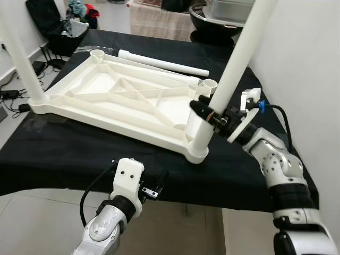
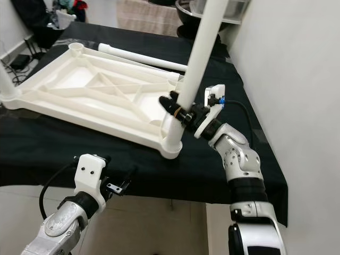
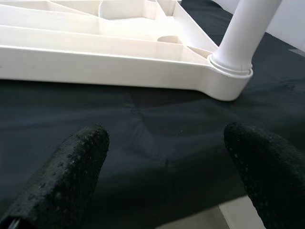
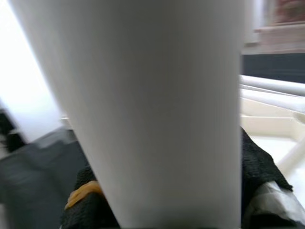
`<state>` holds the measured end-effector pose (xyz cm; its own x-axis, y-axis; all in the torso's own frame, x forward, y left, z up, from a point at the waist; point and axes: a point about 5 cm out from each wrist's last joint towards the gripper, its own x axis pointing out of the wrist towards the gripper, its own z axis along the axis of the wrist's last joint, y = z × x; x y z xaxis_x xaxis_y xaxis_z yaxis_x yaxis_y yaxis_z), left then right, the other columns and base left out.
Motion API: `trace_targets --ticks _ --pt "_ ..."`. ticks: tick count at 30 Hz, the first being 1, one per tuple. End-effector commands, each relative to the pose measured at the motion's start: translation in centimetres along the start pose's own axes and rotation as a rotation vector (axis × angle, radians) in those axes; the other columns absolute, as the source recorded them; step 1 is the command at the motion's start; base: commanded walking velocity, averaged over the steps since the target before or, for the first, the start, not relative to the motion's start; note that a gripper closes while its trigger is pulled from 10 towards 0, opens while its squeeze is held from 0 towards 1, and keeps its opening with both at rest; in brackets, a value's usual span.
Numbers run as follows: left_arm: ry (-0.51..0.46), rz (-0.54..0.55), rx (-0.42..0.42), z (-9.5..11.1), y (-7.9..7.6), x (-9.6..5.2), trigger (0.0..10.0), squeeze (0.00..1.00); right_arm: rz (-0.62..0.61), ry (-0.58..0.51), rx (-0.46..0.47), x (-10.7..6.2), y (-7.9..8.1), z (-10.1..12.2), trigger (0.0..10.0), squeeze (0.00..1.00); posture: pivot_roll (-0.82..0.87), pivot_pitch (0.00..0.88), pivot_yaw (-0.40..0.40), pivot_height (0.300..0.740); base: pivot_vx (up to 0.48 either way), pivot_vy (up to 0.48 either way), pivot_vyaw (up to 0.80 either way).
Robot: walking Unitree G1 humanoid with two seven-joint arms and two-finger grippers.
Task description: Building children table
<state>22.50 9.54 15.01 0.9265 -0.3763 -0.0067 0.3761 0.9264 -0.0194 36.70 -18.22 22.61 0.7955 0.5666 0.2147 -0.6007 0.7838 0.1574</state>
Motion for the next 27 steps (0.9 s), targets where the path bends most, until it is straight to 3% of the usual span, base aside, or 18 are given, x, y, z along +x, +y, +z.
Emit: trace_targets --ticks 1,2,5,6,7,8,10,11,12,13,15,19,20,22,23,25,26,27 --pt "0.013 -0.006 -0.004 -0.3 -0.2 -0.1 10.0 0.00 -0.323 0.072 0.044 -1.6 -3.4 -1.8 0.0 0.00 0.08 0.135 -0.123 0.740 0.000 0.000 0.00" --pt "0.013 -0.006 -0.004 -0.3 -0.2 -0.1 10.0 0.00 -0.323 0.072 0.044 -1.6 -3.4 -1.8 0.0 0.00 0.08 0.135 -0.123 0.740 0.000 0.000 0.00" --pt "0.013 -0.007 -0.003 -0.4 -0.1 -0.1 10.0 0.00 -0.742 0.152 -0.042 -3.9 -6.9 -2.1 0.0 0.00 0.07 0.134 -0.122 0.740 0.000 0.000 0.00" --pt "0.013 -0.007 -0.003 -0.4 -0.1 -0.1 10.0 0.00 -0.742 0.152 -0.042 -3.9 -6.9 -2.1 0.0 0.00 0.07 0.134 -0.122 0.740 0.000 0.000 0.00" --pt "0.013 -0.008 -0.003 -0.4 -0.1 -0.1 10.0 0.00 -0.874 0.171 -0.062 -4.9 -7.8 -2.2 0.0 0.00 0.07 0.134 -0.122 0.740 0.000 0.000 0.00" --pt "0.013 -0.008 -0.003 -0.4 -0.1 -0.1 10.0 0.00 -0.874 0.171 -0.062 -4.9 -7.8 -2.2 0.0 0.00 0.07 0.134 -0.122 0.740 0.000 0.000 0.00" --pt "0.013 -0.010 -0.002 -0.4 -0.1 -0.1 10.0 0.00 -1.123 0.196 -0.120 -7.0 -9.1 -2.1 0.0 0.00 0.07 0.132 -0.120 0.740 0.000 0.000 0.00" --pt "0.013 -0.010 -0.002 -0.4 -0.1 -0.1 10.0 0.00 -1.123 0.196 -0.120 -7.0 -9.1 -2.1 0.0 0.00 0.07 0.132 -0.120 0.740 0.000 0.000 0.00" --pt "0.014 -0.010 -0.001 -0.4 -0.2 -0.1 10.0 0.00 -1.254 0.191 -0.131 -8.0 -9.5 -2.1 0.0 0.00 0.08 0.133 -0.122 0.740 0.000 0.000 0.00" --pt "0.014 -0.010 -0.001 -0.4 -0.2 -0.1 10.0 0.00 -1.254 0.191 -0.131 -8.0 -9.5 -2.1 0.0 0.00 0.08 0.133 -0.122 0.740 0.000 0.000 0.00" --pt "0.014 -0.009 0.000 -0.4 -0.2 -0.1 10.0 0.00 -1.460 0.169 -0.150 -9.5 -9.9 -1.9 0.0 0.00 0.08 0.134 -0.122 0.740 0.000 0.000 0.00" --pt "0.013 -0.008 0.001 -0.4 -0.2 -0.1 10.0 0.00 -1.590 0.138 -0.168 -10.3 -10.0 -1.3 0.0 0.00 0.08 0.133 -0.123 0.740 0.000 0.000 0.00" --pt "0.013 -0.007 0.001 -0.4 -0.2 -0.1 10.0 0.00 -1.622 0.128 -0.171 -10.4 -10.1 -1.1 1.7 0.00 0.08 0.133 -0.123 0.740 0.000 0.000 0.00" --pt "0.013 -0.007 0.001 -0.3 -0.2 -0.1 10.0 0.00 -1.625 0.112 -0.168 -10.2 -10.1 -0.8 1.7 0.00 0.08 0.138 -0.122 0.740 0.000 0.000 0.00" --pt "0.013 -0.006 0.002 -0.3 -0.1 -0.1 10.0 0.00 -1.612 0.097 -0.173 -9.8 -10.1 -0.5 10.0 0.00 0.07 0.140 -0.118 0.740 0.000 0.000 0.00" --pt "0.013 -0.007 0.001 -0.3 -0.1 -0.1 10.0 0.00 -1.590 0.073 -0.177 -9.3 -9.9 -0.2 10.0 0.00 0.07 0.139 -0.119 0.740 0.000 0.000 0.00" --pt "0.013 -0.007 0.001 -0.3 -0.1 -0.1 10.0 0.00 -1.541 0.034 -0.187 -8.5 -9.5 0.2 10.0 1.00 0.07 0.140 -0.120 0.740 0.000 0.000 0.00" --pt "0.013 -0.007 0.001 -0.3 -0.1 -0.1 10.0 0.00 -1.541 0.034 -0.187 -8.5 -9.5 0.2 10.0 1.00 0.07 0.140 -0.120 0.740 0.000 0.000 0.00"
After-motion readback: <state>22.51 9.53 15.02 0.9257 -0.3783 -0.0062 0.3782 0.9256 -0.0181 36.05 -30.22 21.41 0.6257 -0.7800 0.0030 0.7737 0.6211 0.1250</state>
